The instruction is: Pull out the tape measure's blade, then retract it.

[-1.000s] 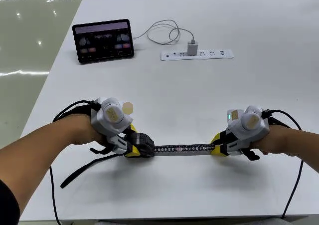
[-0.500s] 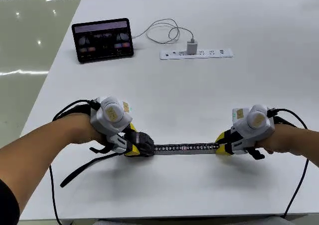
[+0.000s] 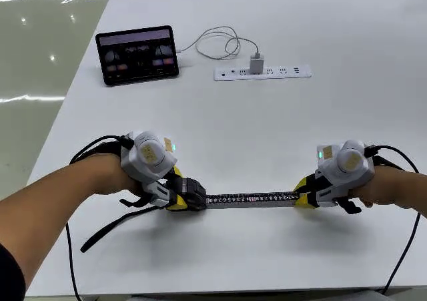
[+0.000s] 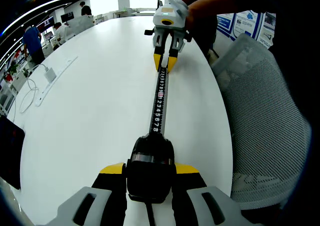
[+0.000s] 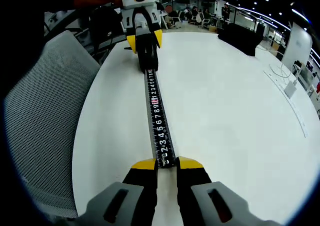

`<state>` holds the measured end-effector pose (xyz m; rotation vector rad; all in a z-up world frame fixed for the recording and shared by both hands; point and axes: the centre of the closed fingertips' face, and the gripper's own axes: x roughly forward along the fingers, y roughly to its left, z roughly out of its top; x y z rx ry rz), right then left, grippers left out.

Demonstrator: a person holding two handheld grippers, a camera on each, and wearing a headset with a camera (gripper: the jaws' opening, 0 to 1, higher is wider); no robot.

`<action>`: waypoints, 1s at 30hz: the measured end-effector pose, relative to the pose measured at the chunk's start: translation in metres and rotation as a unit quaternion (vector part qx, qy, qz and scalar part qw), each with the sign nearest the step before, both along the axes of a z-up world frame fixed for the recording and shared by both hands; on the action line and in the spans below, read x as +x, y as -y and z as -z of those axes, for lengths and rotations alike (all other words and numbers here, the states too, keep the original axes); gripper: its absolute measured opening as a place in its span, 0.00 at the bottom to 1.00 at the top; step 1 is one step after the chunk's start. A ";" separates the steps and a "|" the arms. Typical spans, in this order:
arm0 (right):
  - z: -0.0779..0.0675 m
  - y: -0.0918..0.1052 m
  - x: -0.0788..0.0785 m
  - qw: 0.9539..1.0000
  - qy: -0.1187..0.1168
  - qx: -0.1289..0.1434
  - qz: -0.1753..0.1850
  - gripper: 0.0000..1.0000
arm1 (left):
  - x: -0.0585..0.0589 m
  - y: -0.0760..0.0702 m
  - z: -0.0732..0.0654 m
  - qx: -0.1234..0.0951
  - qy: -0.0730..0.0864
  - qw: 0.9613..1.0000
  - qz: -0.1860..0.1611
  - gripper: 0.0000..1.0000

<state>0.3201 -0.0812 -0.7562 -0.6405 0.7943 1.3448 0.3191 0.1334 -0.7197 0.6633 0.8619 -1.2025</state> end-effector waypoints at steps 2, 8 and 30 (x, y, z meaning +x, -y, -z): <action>0.000 0.003 0.001 1.000 0.000 -0.001 0.000 0.09 | 0.000 0.000 0.000 0.000 0.000 1.000 0.000 0.30; -0.001 0.007 0.001 1.000 -0.001 0.000 0.005 0.09 | 0.000 0.000 0.000 -0.001 0.000 1.000 -0.002 0.30; 0.001 0.028 0.002 1.000 -0.002 -0.008 0.015 0.09 | 0.001 0.001 0.000 -0.001 -0.001 1.000 -0.002 0.30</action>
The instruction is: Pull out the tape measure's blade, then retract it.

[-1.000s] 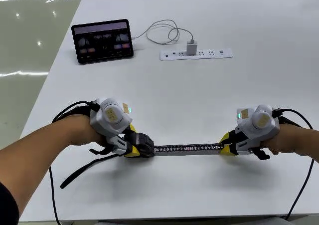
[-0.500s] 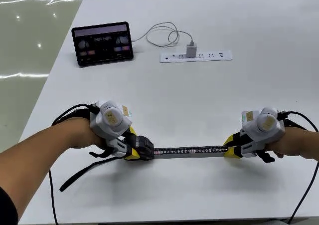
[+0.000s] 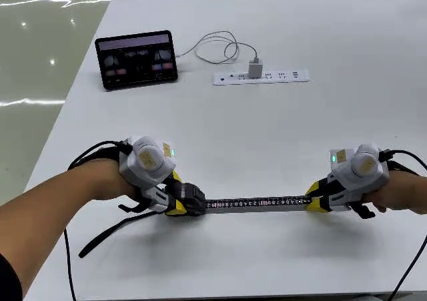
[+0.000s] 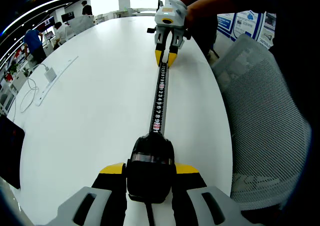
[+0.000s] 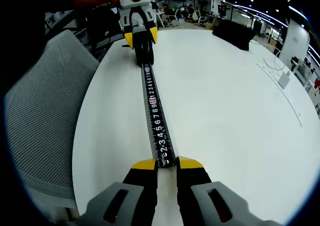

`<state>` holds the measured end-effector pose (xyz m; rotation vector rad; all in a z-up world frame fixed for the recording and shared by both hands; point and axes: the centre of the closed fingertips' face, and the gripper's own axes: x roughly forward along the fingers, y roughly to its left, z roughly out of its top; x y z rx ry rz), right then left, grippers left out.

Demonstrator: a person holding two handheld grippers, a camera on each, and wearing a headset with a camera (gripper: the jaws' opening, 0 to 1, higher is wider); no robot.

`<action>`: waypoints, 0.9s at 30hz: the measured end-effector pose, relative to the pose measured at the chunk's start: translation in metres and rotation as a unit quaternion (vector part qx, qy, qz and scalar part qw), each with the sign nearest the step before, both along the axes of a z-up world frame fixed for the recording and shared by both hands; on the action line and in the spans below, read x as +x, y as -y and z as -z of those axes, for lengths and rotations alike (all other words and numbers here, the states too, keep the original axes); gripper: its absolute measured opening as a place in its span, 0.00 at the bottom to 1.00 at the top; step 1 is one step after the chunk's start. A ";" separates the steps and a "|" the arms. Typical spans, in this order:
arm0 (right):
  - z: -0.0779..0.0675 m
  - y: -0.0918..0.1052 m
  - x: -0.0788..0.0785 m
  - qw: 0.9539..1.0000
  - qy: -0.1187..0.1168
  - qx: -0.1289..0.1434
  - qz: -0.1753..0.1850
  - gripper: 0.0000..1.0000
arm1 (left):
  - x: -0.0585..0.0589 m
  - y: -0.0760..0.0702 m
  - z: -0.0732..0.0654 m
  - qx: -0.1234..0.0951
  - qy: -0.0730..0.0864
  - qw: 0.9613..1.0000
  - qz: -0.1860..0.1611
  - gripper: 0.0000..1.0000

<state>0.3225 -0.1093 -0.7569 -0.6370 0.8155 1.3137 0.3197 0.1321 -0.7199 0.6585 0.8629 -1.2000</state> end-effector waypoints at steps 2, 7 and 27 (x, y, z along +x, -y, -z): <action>-0.001 0.001 -0.001 1.000 0.000 -0.001 0.001 0.09 | 0.000 0.000 0.000 0.000 0.000 1.000 0.000 0.30; -0.002 0.003 -0.002 1.000 -0.001 0.001 0.005 0.09 | 0.000 0.000 0.000 0.000 0.001 1.000 0.000 0.30; -0.003 0.005 -0.002 1.000 -0.006 0.001 0.009 0.09 | -0.001 0.000 -0.001 -0.001 0.001 1.000 -0.001 0.30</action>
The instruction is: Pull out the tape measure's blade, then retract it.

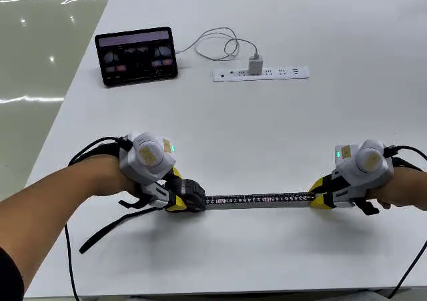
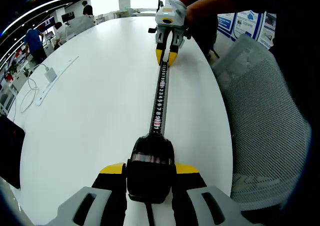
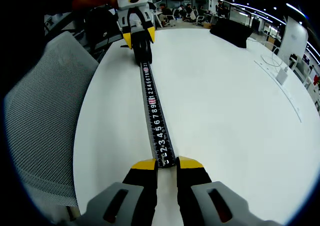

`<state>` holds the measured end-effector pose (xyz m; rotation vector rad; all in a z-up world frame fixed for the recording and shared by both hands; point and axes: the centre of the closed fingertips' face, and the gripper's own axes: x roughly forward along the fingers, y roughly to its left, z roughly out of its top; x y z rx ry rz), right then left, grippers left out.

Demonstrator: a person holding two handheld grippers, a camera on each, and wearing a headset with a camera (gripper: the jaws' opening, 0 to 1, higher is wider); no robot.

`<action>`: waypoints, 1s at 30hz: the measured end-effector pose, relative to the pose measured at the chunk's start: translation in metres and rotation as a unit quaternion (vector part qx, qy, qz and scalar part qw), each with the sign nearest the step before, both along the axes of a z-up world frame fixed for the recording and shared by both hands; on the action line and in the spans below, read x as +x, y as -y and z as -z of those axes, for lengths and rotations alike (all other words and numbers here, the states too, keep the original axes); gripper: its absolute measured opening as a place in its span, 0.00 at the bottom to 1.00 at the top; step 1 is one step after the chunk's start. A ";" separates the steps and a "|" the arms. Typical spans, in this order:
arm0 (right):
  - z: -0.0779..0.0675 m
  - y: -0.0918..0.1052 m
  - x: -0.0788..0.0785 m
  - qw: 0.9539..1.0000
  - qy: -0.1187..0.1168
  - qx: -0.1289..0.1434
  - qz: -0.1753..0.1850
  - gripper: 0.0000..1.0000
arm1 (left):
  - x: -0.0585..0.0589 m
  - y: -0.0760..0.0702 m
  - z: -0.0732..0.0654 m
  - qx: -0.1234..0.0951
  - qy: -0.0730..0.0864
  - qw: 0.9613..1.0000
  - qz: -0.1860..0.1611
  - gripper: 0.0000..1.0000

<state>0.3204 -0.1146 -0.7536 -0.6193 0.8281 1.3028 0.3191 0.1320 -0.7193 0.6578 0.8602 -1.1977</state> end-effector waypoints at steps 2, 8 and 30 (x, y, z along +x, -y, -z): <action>0.001 0.001 0.001 1.000 0.000 0.000 0.000 0.09 | 0.000 0.000 0.000 0.000 0.000 1.000 0.000 0.30; 0.002 0.002 0.003 1.000 -0.003 0.001 0.002 0.09 | 0.000 0.001 0.000 -0.001 0.000 1.000 -0.001 0.30; 0.002 0.000 0.004 1.000 0.001 -0.017 -0.019 0.10 | 0.001 0.001 -0.001 -0.016 -0.003 1.000 -0.001 0.31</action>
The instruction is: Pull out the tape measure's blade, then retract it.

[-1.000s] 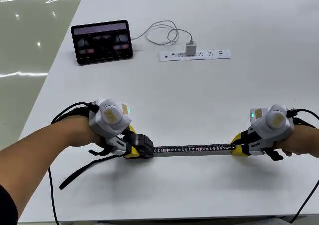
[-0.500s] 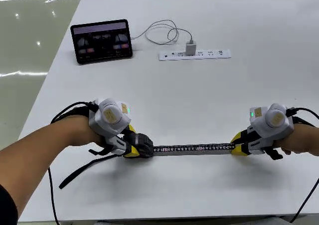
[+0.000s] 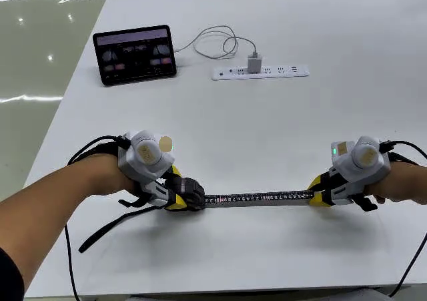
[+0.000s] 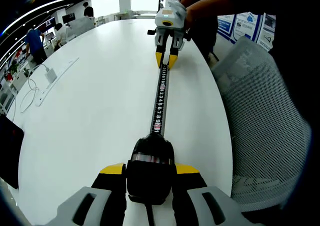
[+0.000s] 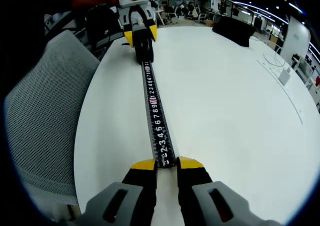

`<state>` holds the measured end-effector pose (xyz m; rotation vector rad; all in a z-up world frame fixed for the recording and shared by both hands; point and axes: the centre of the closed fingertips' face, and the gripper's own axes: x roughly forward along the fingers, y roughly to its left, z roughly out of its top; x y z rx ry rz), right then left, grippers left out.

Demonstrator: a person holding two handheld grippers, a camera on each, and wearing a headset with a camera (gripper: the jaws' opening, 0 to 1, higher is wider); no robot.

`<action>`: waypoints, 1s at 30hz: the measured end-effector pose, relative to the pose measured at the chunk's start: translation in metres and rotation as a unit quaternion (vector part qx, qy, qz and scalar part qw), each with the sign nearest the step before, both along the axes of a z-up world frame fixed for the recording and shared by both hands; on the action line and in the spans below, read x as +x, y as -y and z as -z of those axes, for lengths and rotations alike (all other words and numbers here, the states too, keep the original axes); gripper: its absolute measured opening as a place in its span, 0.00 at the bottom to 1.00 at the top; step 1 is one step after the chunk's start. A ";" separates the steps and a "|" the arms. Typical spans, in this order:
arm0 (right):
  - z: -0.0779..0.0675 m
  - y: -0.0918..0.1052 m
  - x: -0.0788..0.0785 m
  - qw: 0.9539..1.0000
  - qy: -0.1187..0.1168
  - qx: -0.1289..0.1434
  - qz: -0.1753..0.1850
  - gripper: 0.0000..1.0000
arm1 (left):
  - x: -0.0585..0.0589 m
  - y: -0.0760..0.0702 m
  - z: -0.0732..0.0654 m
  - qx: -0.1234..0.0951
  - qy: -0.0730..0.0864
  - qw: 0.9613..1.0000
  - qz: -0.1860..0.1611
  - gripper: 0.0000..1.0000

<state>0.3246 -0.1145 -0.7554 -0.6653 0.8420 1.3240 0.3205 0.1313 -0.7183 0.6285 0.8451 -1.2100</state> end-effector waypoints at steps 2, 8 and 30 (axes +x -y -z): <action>0.000 -0.001 -0.001 1.000 0.000 -0.002 -0.001 0.11 | 0.000 0.000 0.000 -0.003 -0.002 1.000 -0.002 0.31; -0.002 -0.002 -0.004 1.000 0.007 -0.008 -0.016 0.11 | 0.000 0.002 0.000 0.001 0.001 1.000 0.007 0.32; 0.000 -0.001 -0.001 0.998 0.017 -0.047 -0.045 0.18 | 0.006 -0.003 0.006 0.029 0.001 1.000 -0.007 0.42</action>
